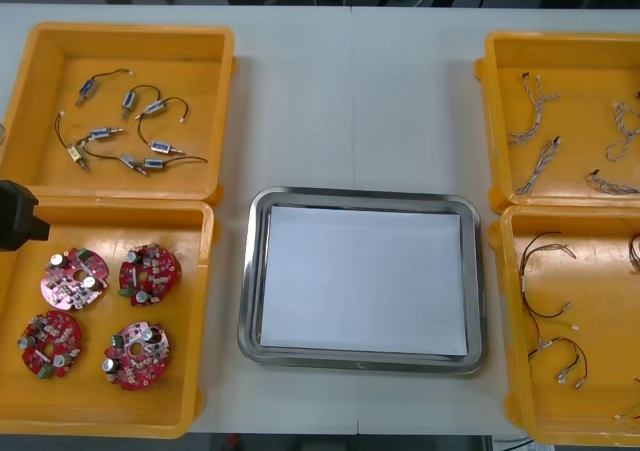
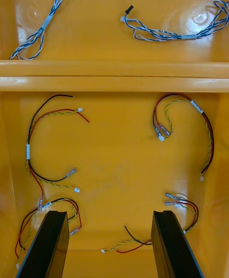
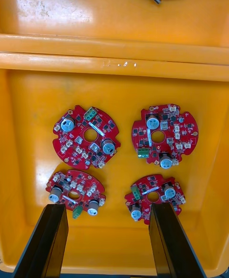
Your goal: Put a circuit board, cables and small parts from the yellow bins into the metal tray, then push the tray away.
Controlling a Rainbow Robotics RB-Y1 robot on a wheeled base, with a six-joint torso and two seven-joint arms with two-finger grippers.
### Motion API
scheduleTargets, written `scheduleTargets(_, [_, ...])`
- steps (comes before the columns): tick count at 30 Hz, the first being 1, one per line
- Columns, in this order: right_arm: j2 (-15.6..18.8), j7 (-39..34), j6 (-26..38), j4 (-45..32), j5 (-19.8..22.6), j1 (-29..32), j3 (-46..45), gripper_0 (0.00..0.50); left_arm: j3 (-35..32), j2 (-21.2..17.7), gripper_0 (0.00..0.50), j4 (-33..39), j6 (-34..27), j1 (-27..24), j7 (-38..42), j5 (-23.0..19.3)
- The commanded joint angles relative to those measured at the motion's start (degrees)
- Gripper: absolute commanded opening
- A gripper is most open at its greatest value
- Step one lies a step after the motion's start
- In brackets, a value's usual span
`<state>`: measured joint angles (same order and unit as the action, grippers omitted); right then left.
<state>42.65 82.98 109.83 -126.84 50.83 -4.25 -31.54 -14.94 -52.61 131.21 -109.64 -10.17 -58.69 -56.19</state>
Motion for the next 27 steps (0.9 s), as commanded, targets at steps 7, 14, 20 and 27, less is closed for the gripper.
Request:
scheduleTargets(7, [-0.38,-1.77,0.17,-0.95,0.41,0.91,-0.98,0.5,-1.76,-1.18,0.5,0.89,-0.36,0.85,-3.18,0.47])
scheduleTargets(14, [-0.38,-1.77,0.17,-0.95,0.41,0.91,-0.98,0.5,-1.76,-1.18,0.5,0.89,-0.36,0.85,-3.18,0.47])
scheduleTargets(20, [-0.38,-1.77,0.17,-0.95,0.41,0.91,-0.98,0.5,-1.76,-1.18,0.5,0.89,-0.36,0.85,-3.18,0.47])
scheduleTargets(27, [-0.38,-1.77,0.17,-0.95,0.41,0.91,-0.98,0.5,-1.76,-1.18,0.5,0.89,-0.36,0.85,-3.18,0.47])
